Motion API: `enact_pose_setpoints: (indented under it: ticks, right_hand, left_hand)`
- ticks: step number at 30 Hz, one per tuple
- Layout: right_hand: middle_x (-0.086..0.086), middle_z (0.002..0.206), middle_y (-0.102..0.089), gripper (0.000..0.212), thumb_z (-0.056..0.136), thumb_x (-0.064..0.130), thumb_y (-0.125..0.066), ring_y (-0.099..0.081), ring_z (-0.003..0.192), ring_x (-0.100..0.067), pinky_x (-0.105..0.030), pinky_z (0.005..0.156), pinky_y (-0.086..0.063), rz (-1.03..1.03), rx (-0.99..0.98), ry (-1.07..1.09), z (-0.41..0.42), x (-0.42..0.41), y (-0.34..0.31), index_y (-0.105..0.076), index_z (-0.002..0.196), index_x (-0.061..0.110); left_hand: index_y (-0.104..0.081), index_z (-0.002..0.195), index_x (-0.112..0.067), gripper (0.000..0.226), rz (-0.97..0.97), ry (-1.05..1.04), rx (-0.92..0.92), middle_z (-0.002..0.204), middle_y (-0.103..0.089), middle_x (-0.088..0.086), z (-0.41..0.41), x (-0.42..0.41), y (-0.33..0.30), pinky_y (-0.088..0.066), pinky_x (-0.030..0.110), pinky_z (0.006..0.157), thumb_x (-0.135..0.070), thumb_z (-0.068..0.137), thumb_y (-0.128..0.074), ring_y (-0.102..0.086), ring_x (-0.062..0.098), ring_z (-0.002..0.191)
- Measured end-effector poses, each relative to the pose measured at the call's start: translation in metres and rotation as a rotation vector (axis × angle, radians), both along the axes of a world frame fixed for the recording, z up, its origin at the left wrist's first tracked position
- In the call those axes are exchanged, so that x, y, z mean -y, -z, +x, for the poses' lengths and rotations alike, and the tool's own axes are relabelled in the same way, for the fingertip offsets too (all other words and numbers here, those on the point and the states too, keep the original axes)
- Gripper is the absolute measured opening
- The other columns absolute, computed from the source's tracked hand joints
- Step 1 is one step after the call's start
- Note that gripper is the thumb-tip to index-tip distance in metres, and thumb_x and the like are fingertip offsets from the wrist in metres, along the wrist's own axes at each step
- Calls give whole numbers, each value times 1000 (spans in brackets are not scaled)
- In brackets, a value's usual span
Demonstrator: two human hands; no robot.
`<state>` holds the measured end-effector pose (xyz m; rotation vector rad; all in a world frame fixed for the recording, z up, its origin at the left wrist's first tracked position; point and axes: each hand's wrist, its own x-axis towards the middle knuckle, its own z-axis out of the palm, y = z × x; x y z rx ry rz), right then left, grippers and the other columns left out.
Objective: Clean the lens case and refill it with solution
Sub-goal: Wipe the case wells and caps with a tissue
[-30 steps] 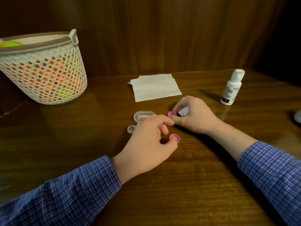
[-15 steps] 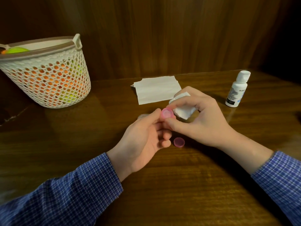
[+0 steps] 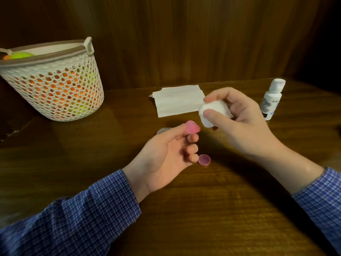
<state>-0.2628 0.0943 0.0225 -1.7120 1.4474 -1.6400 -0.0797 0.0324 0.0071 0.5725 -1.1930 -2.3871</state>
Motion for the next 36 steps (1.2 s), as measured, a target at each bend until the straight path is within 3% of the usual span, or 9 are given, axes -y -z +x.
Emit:
enact_pose_setpoints:
  ticks: [4, 8, 13, 17, 20, 26, 31, 36]
  right_hand:
    - [4, 99, -70, 32, 89, 26, -77, -67, 87, -16, -36, 74, -59, 164, -86, -17, 0, -3, 0, -63, 118, 28]
    - [6, 89, -72, 17, 83, 36, -77, -67, 84, -12, -29, 70, -56, 198, -195, 13, 2, -3, -2, -73, 95, 24]
    - [8, 84, -74, 2, 88, 24, -76, -68, 80, -12, -29, 69, -55, 209, -261, 24, 4, -3, 0, -77, 90, 23]
    - [12, 83, -74, 5, 90, 22, -74, -68, 82, -6, -21, 71, -55, 211, -288, 44, 6, -4, 3, -78, 89, 26]
    - [14, 88, -73, 5, 90, 24, -73, -68, 88, -5, -23, 79, -55, 173, -329, 66, 7, -5, 5, -78, 92, 26]
    - [7, 92, -71, 10, 92, 18, -71, -66, 89, -9, -25, 79, -54, -35, -466, 50, 12, -7, 6, -79, 99, 15]
    - [1, 91, -71, 8, 92, 13, -72, -66, 87, -13, -32, 74, -55, -120, -494, 34, 15, -8, 8, -78, 97, 10]
    - [1, 92, -72, 10, 91, 9, -72, -67, 89, -13, -24, 77, -55, -112, -440, 36, 18, -11, 8, -78, 100, 9]
  left_hand:
    - [-69, 116, -11, 32, -45, -6, 0, 83, -54, 0, -1, 2, 3, -46, 26, 65, -30, 90, -64, -47, 10, 68]
    - [-69, 116, -8, 32, -140, -93, 39, 82, -61, 2, -3, 2, 7, -50, 25, 61, -27, 92, -62, -53, 10, 67]
    - [-74, 104, -10, 28, -394, -188, 167, 82, -63, 2, -4, 0, 9, -50, 24, 62, -21, 106, -49, -55, 10, 68]
    - [-74, 98, -12, 29, -522, -198, 239, 78, -61, 2, -3, -3, 9, -49, 25, 60, -24, 107, -48, -54, 11, 65]
    - [-71, 97, -16, 27, -612, -207, 291, 74, -61, 1, -2, -3, 7, -44, 28, 56, -27, 106, -48, -51, 10, 61]
    - [-61, 96, -31, 28, -977, -220, 426, 65, -60, -8, 1, -9, 1, -41, 29, 54, -36, 108, -37, -47, 7, 56]
    - [-53, 86, -25, 33, -930, -168, 385, 57, -45, -11, 2, -14, -5, -31, 29, 52, -37, 108, -32, -36, 5, 52]
    - [-52, 81, -24, 38, -867, -158, 404, 52, -41, -13, 2, -15, -6, -29, 28, 50, -41, 108, -31, -35, 3, 47]
